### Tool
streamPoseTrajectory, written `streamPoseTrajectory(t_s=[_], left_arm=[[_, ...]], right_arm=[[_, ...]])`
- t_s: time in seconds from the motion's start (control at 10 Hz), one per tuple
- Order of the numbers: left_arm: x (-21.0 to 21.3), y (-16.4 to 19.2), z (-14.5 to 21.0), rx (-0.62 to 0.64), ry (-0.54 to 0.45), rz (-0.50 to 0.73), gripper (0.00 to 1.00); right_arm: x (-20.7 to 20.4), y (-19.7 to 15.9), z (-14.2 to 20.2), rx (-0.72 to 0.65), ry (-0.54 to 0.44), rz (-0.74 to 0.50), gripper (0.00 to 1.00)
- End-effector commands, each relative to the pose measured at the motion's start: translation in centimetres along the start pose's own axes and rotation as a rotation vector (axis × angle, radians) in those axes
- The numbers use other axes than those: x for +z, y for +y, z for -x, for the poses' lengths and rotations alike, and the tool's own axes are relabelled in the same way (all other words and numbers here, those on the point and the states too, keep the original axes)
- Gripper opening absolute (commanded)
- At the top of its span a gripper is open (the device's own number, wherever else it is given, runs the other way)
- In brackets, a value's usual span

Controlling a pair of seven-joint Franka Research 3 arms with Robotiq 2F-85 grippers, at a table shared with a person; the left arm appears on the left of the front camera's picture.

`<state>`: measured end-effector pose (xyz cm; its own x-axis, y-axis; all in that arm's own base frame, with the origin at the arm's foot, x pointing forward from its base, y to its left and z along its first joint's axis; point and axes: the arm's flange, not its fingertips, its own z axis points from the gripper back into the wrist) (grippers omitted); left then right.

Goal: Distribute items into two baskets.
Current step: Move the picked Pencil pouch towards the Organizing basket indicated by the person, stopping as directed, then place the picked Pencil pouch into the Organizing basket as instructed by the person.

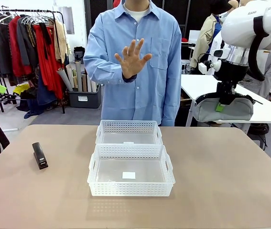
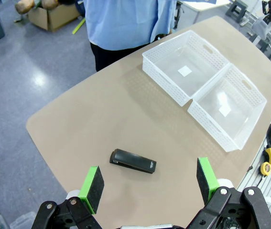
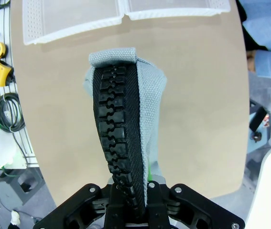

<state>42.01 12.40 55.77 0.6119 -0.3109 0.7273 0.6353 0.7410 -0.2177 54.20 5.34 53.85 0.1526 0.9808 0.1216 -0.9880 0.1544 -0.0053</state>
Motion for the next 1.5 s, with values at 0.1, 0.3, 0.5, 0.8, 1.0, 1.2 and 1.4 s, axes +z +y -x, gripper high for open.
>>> streamPoseTrajectory(t_s=[0.1,0.3,0.5,0.8,1.0,1.2,1.4], left_arm=[[0.08,0.0,-0.07,-0.005,-0.008,0.01,1.0],[0.08,0.0,-0.07,-0.005,-0.008,0.01,1.0],[0.08,0.0,-0.07,-0.005,-0.008,0.01,1.0],[0.08,0.0,-0.07,-0.005,-0.008,0.01,1.0],[0.08,0.0,-0.07,-0.005,-0.008,0.01,1.0],[0.08,0.0,-0.07,-0.005,-0.008,0.01,1.0],[0.08,0.0,-0.07,-0.005,-0.008,0.01,1.0]], right_arm=[[0.42,-0.03,-0.05,-0.002,0.001,0.0,0.0],[0.42,-0.03,-0.05,-0.002,0.001,0.0,0.0],[0.42,-0.03,-0.05,-0.002,0.001,0.0,0.0],[0.42,-0.03,-0.05,-0.002,0.001,0.0,0.0],[0.42,-0.03,-0.05,-0.002,0.001,0.0,0.0],[0.42,-0.03,-0.05,-0.002,0.001,0.0,0.0],[0.42,-0.03,-0.05,-0.002,0.001,0.0,0.0]])
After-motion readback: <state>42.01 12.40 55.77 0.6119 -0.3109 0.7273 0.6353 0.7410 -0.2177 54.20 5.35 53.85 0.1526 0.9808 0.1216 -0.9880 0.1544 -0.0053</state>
